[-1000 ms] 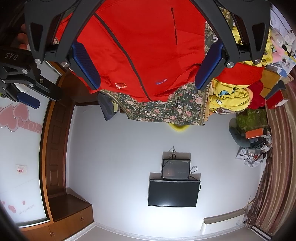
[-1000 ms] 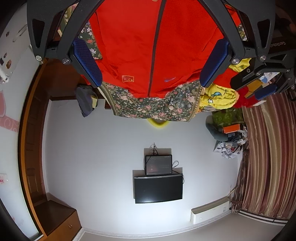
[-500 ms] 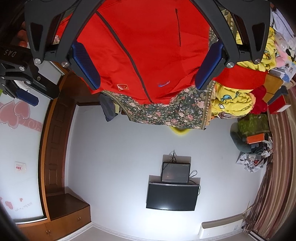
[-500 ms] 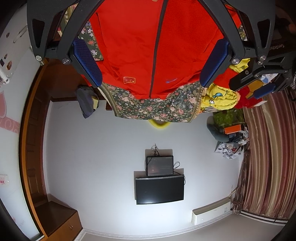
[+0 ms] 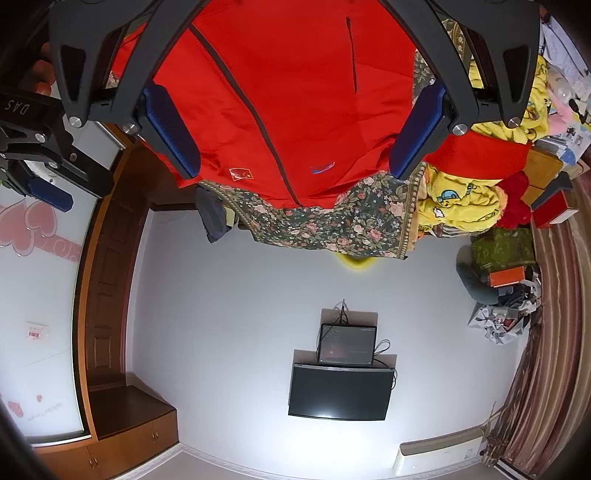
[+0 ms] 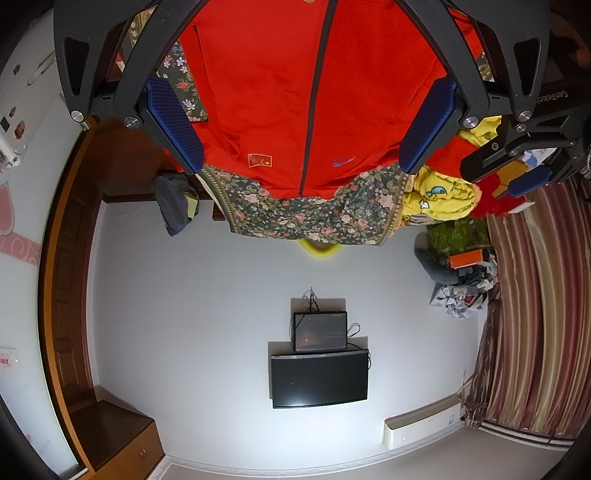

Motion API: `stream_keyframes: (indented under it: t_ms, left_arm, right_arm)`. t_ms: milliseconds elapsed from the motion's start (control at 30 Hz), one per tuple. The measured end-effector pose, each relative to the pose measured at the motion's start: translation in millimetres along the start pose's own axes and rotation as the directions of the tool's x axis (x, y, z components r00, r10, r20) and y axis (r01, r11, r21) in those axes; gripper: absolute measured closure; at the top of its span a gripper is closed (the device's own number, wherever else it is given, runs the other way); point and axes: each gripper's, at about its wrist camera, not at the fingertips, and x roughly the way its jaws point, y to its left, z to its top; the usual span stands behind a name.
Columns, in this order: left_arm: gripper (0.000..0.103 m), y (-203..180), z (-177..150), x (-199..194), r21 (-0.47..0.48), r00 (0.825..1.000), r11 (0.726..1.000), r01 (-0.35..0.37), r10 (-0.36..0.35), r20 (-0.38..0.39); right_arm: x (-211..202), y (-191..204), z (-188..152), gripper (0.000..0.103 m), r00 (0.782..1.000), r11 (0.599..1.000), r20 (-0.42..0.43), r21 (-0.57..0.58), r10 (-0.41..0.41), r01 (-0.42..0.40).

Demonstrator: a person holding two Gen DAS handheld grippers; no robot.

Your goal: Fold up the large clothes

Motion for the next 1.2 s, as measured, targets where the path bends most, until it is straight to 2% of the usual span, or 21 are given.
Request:
stream_keyframes:
  t_ms: [833,1200]
  left_arm:
    - [0.000,2,0,0,-0.008,1.000,1.000,-0.014,0.014,-0.004]
    - [0.000,9,4,13,0.002,1.000,1.000,-0.026,0.026,-0.016]
  right_arm:
    - [0,4,0,0.000,1.000,1.000,0.000,-0.003,0.001,-0.001]
    - [18,7,3,0.000,1.000,1.000,-0.024,-0.007,0.000,0.000]
